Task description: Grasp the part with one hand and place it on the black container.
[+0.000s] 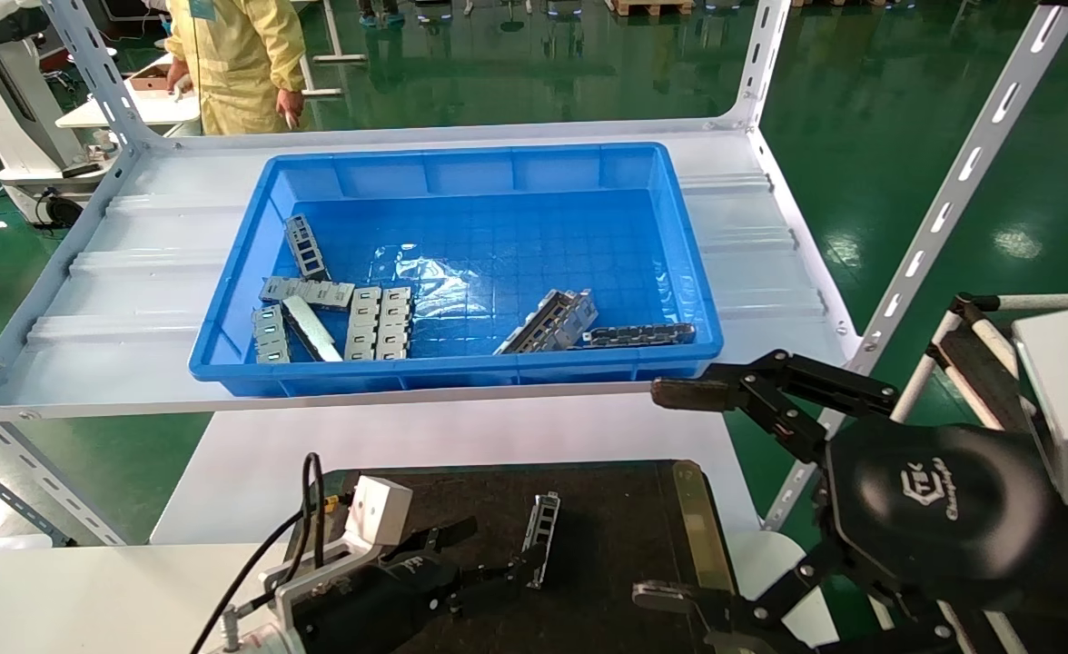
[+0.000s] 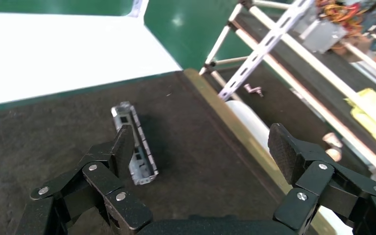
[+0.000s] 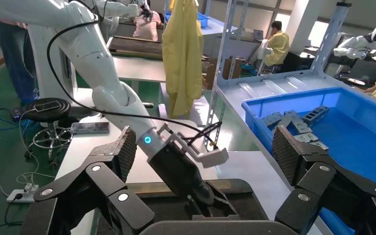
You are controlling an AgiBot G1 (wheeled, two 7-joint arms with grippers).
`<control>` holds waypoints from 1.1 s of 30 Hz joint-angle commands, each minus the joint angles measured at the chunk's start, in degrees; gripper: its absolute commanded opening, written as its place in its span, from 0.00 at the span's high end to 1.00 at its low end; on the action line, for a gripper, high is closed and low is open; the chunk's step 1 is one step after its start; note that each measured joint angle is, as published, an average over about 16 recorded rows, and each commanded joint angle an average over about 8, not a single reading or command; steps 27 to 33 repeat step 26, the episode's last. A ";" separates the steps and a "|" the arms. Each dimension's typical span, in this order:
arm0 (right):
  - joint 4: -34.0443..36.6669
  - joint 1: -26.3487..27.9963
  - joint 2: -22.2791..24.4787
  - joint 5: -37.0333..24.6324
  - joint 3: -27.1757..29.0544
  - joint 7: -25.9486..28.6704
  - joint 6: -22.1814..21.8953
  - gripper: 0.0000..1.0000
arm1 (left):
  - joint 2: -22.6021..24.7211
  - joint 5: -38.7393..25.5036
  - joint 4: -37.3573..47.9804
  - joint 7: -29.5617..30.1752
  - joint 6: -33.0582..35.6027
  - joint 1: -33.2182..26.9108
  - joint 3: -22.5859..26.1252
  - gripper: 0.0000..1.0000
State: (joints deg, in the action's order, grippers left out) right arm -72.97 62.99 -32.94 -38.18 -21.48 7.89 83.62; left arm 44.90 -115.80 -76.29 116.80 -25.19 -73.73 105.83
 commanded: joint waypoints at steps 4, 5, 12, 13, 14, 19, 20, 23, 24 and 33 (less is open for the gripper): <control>0.00 0.00 0.00 0.00 0.00 0.00 0.00 0.00 | -2.57 -6.75 -0.36 5.84 -5.51 -2.14 4.34 0.00; 0.00 0.00 0.00 0.00 0.00 0.00 0.00 0.00 | -3.03 -8.27 -0.26 7.22 -6.75 -2.64 5.33 0.00; 0.00 0.00 0.00 0.01 -0.01 0.00 0.00 0.00 | -5.55 -18.17 1.38 17.16 -14.86 -6.75 11.84 0.00; 0.00 0.00 0.00 0.01 -0.01 0.00 0.00 0.00 | -5.79 -19.57 1.74 18.67 -16.07 -7.46 12.72 0.00; 0.00 0.00 0.00 0.01 -0.01 0.00 0.00 0.00 | -6.00 -21.00 2.13 20.22 -17.34 -8.20 13.60 0.00; 0.00 0.00 0.00 0.01 -0.01 -0.01 0.00 0.00 | -6.00 -28.74 5.31 29.19 -25.01 -12.15 18.34 0.00; 0.00 0.00 0.01 0.01 -0.01 -0.01 -0.01 0.00 | -5.79 -30.20 6.31 31.07 -26.71 -12.88 19.23 0.00; 0.00 0.00 0.01 0.01 -0.02 -0.01 -0.01 0.00 | -4.90 -33.55 9.69 35.80 -31.35 -14.47 21.28 0.00; 0.00 0.00 0.01 0.01 -0.02 -0.01 -0.01 0.00 | -4.74 -34.04 10.32 36.57 -32.10 -14.72 21.58 0.00; 0.00 0.00 0.01 0.01 -0.02 -0.01 -0.01 0.00 | -4.40 -34.75 11.60 37.80 -33.49 -15.04 22.01 0.00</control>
